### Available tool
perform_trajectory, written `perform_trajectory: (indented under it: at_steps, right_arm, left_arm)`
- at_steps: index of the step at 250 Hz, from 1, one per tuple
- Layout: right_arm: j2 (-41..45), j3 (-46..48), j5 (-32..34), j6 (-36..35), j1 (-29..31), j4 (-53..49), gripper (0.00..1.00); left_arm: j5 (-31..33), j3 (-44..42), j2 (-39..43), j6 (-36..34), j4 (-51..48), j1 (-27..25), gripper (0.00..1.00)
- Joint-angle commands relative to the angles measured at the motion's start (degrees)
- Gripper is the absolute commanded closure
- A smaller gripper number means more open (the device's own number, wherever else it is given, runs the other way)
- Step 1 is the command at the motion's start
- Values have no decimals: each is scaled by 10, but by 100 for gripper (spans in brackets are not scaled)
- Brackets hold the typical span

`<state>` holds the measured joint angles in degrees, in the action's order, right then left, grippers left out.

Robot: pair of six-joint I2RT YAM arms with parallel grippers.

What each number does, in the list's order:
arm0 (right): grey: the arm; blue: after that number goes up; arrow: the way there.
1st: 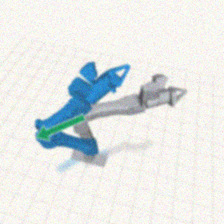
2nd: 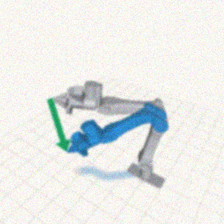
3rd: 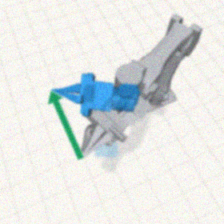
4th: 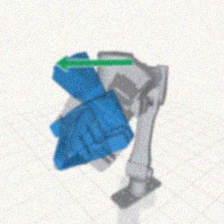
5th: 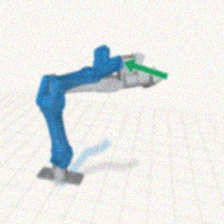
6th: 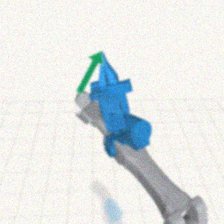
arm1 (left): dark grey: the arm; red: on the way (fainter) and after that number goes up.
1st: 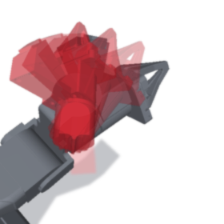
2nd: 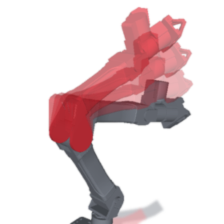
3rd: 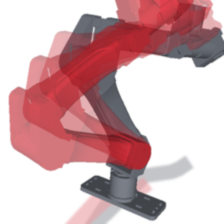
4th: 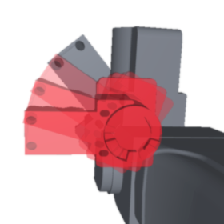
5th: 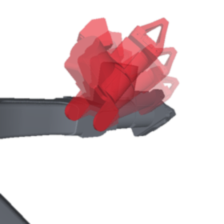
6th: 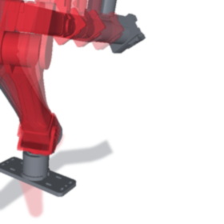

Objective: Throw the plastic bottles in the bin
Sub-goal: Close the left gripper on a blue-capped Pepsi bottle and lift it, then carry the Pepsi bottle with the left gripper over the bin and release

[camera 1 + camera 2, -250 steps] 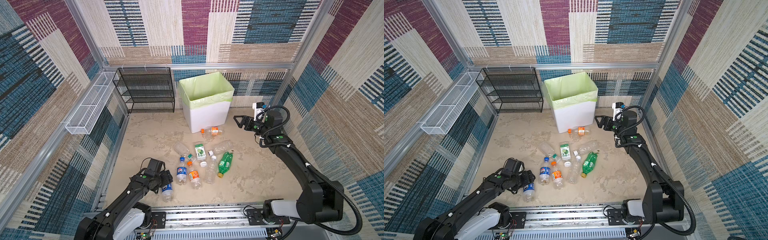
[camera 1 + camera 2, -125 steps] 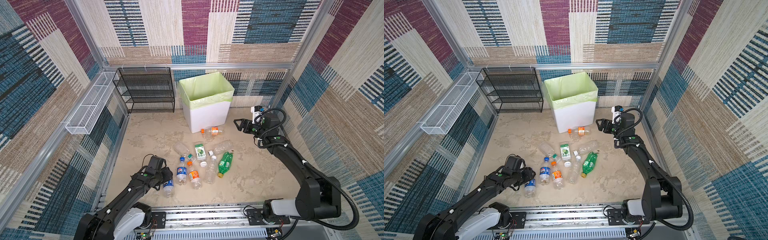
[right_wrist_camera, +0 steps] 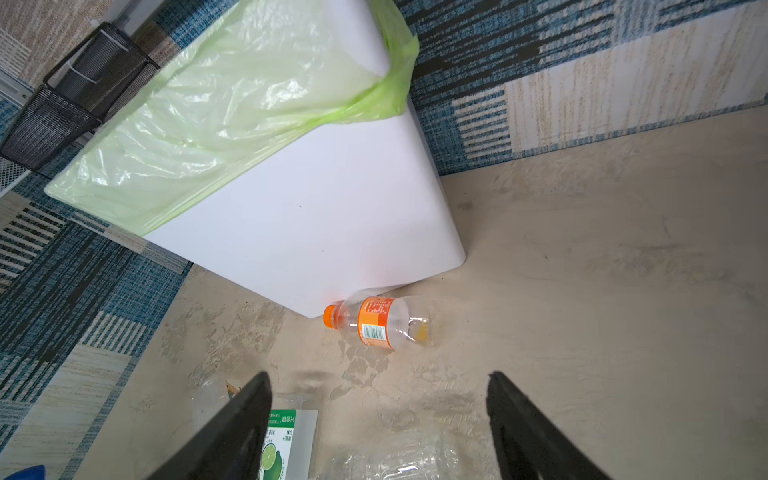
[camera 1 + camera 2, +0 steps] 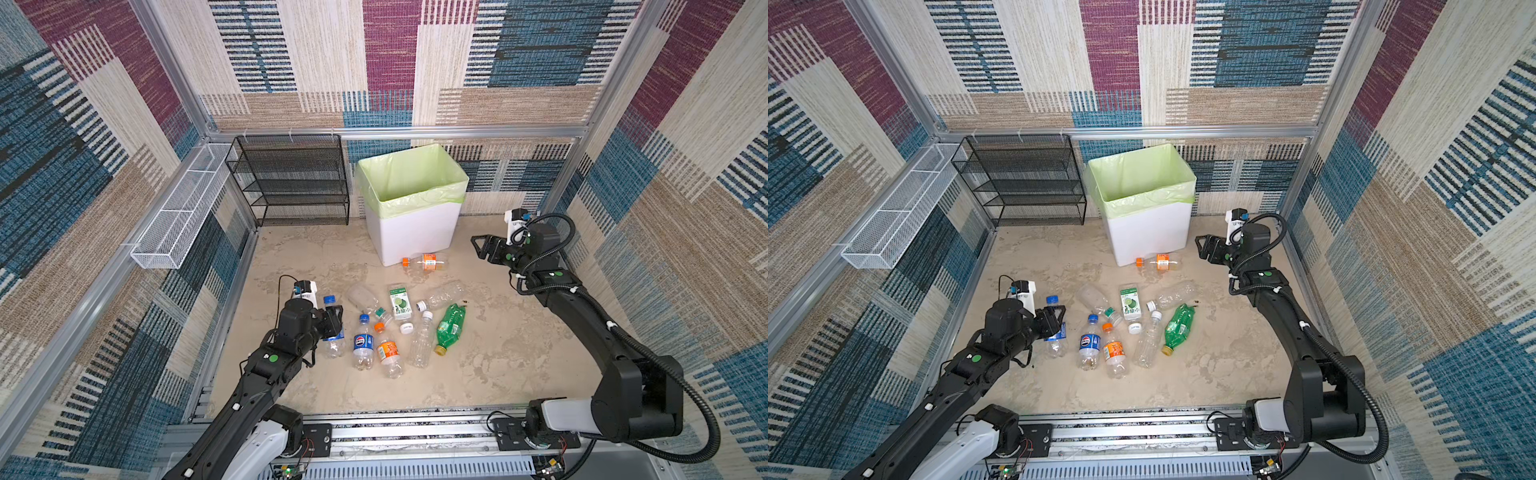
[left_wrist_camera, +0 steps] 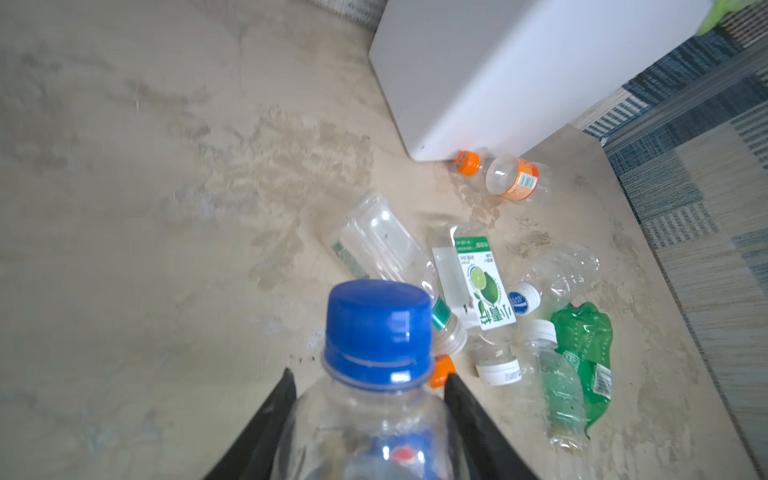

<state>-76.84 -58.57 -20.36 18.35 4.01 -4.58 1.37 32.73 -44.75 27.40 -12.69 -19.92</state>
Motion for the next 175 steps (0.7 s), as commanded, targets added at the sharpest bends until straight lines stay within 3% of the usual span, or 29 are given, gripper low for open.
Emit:
perform_trajectory:
  at_steps: [1,110,175]
  right_arm:
    - [11,9,18,-2,1,13,19]
    - [58,63,40,-5,2,50,21]
    - [83,95,43,-2,2,96,22]
  left_arm:
    - [28,31,-7,-106,118,1,46]
    - [-79,152,-78,-230,468,1,46]
    - [-163,219,-122,-229,653,1,46]
